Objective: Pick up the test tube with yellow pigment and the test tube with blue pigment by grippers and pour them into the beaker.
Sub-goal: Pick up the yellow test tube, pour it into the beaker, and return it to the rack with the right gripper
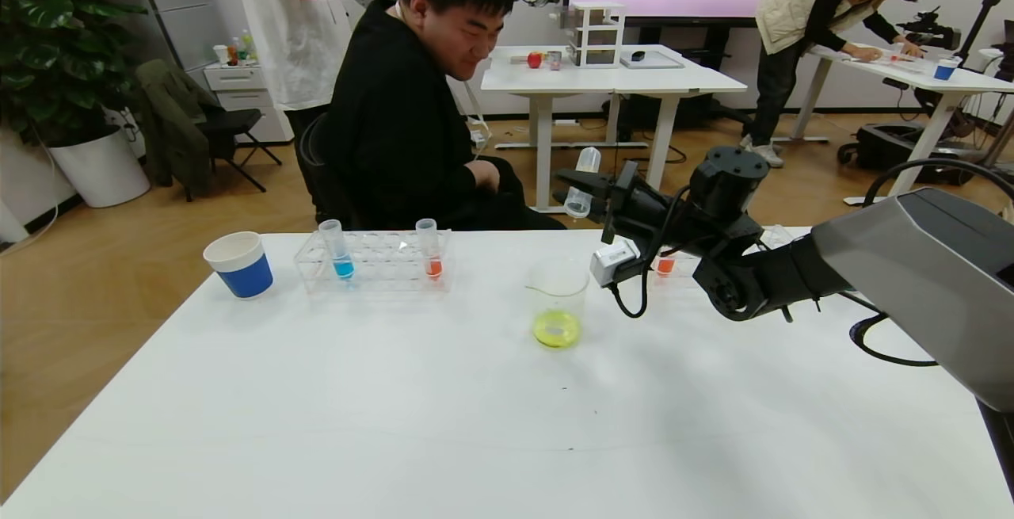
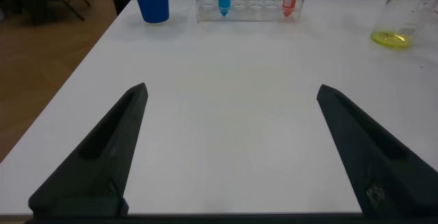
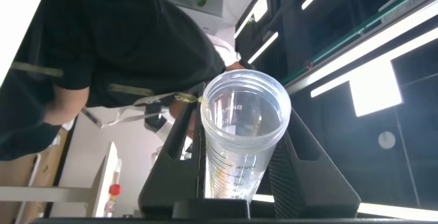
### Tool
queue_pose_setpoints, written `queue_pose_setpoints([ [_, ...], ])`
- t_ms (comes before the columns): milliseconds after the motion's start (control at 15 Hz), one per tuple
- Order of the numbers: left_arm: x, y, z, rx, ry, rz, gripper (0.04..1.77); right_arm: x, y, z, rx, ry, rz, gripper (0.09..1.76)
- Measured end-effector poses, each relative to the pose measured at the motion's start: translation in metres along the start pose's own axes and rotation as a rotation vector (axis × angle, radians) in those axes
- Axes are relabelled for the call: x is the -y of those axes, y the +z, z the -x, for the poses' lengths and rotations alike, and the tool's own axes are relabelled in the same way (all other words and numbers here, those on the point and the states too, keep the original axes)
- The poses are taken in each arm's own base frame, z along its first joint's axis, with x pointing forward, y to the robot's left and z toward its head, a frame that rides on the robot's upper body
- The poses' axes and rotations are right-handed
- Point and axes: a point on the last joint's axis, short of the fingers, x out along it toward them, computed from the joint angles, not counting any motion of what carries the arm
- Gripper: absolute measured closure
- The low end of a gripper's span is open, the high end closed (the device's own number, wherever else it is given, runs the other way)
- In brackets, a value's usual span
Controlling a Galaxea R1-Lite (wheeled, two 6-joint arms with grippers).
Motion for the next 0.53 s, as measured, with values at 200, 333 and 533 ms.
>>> queue_pose_setpoints([
  [200, 0.000, 0.000, 0.000, 0.000, 0.000, 0.000, 0.09, 0.014, 0.007, 0.000, -0.053, 0.005, -0.136, 1.32],
  [333, 0.000, 0.000, 0.000, 0.000, 0.000, 0.000, 0.09, 0.037, 0.007, 0.002, -0.097, -0.032, -0.293, 1.32],
  [533, 0.000, 0.000, 0.000, 0.000, 0.000, 0.000, 0.09, 0.077, 0.002, 0.012, -0.164, -0.122, -0.535, 1.32],
])
